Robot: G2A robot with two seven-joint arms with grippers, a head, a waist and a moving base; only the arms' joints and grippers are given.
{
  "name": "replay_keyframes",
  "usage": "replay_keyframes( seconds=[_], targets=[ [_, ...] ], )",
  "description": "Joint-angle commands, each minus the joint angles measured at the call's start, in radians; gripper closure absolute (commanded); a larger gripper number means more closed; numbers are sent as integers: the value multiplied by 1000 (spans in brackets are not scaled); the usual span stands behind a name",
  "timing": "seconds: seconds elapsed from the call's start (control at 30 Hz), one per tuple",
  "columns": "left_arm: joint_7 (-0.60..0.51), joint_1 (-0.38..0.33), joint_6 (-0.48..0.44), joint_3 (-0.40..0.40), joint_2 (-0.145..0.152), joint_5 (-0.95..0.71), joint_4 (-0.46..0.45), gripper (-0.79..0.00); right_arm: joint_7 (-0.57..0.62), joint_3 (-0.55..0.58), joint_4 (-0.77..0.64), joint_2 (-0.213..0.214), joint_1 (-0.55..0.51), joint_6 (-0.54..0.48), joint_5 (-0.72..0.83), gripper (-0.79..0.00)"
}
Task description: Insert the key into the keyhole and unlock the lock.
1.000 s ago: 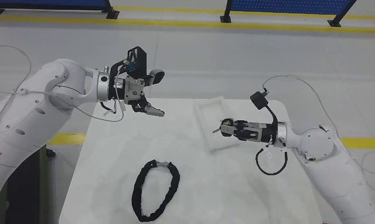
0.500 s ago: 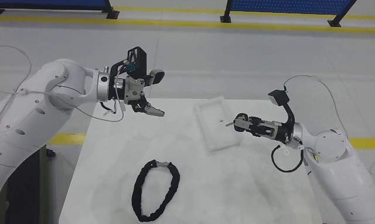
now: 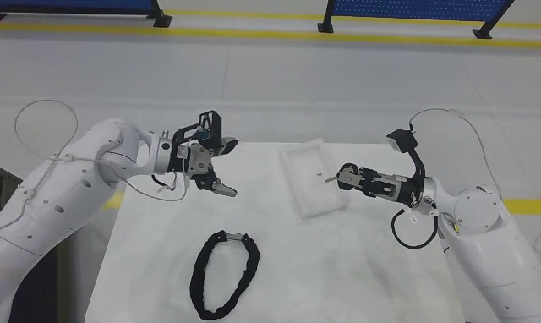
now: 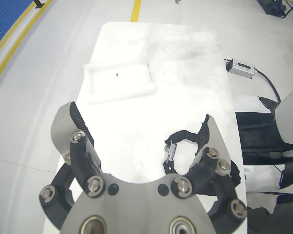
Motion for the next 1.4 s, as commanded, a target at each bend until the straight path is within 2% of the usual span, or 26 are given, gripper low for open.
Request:
replay_keyframes(
  seconds=[0.0,0.23,0.4,0.53,1.0,1.07,1.17,1.37],
  targets=[
    [40,29,0,19,2,19,17,-785,0,0,0,0,0,0,0,0],
    [167,112,0,93,30,176,43,-785,0,0,0,0,0,0,0,0],
    [241,125,0,140,55,296,66,-785,0,0,0,0,0,0,0,0],
    [261,126,0,185,61,378,70,-785,0,0,0,0,0,0,0,0],
    [261,126,0,185,61,378,70,-785,0,0,0,0,0,0,0,0],
    [296,142,16,170,61,361,59,-785,0,0,0,0,0,0,0,0],
    [381,164,3,146,61,421,58,-785,0,0,0,0,0,0,0,0],
    [571,209,31,135,43,679,138,-785,0,0,0,0,0,0,0,0]
  ],
)
